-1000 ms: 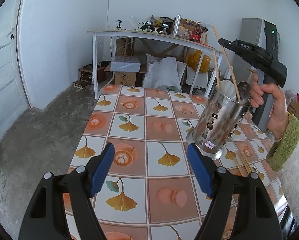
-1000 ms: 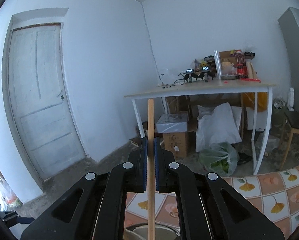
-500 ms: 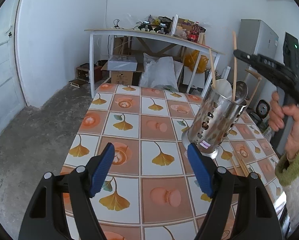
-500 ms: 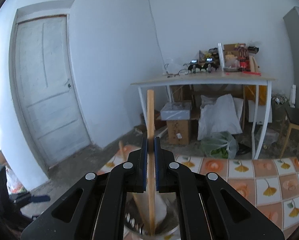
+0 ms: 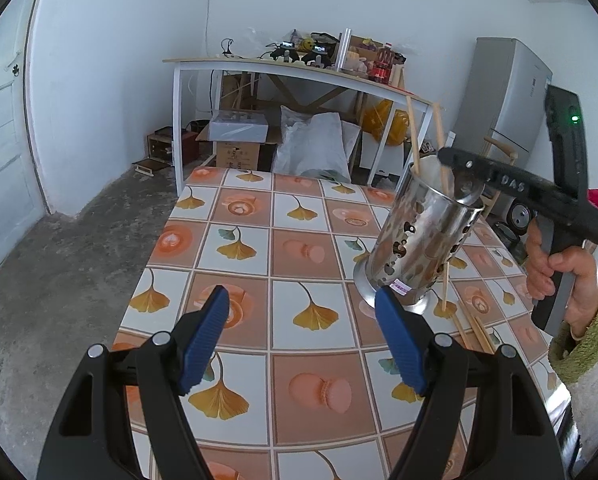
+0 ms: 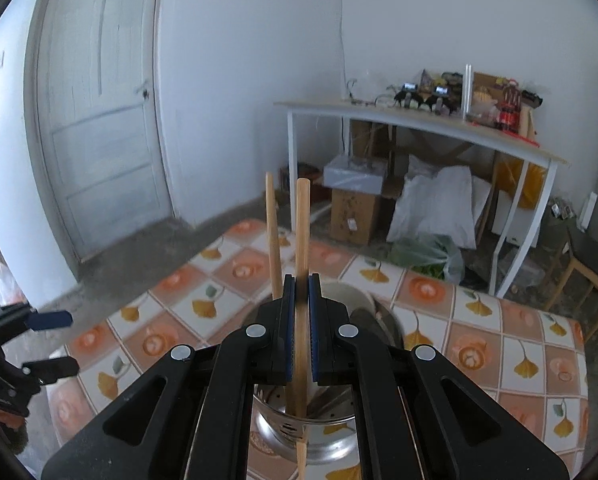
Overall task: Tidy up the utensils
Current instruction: 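Lower the chopstick into the steel holder and open the right tool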
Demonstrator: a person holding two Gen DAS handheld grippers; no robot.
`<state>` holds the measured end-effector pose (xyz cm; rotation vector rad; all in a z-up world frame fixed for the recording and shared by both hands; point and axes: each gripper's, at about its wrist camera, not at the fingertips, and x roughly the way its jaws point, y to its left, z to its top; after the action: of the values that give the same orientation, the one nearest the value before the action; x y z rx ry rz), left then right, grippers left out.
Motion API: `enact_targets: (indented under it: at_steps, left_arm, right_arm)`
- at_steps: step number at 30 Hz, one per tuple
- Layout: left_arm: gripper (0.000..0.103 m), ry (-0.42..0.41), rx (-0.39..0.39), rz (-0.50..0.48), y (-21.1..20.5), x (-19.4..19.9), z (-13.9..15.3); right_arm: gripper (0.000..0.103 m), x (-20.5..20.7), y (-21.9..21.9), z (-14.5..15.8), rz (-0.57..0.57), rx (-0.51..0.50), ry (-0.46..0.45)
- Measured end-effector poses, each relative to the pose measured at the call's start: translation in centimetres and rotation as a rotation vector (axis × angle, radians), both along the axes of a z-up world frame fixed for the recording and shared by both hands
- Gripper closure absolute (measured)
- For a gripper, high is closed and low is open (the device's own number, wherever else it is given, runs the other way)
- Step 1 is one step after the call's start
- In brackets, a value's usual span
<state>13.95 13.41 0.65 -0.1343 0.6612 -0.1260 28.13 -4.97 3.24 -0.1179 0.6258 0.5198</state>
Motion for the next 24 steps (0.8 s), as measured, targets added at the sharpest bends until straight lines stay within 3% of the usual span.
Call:
enact_targets:
  at_steps: [4,9,24]
  left_arm:
    - [0.030,0.005,-0.004,0.001,0.0,0.0,0.0]
    - [0.030,0.008,-0.008,0.005,0.3,0.0,-0.1]
    - [0.030,0.006,-0.013,0.009,0.8,0.1,-0.1]
  right_arm:
    - [0.098,0.0,0.8,-0.9,0.009,-0.026,0.023]
    - [0.098,0.1,0.3,0.1,-0.004,0.026,0.004]
    - [0.098,2.5,0.3,2.1,-0.081,0.094,-0.105]
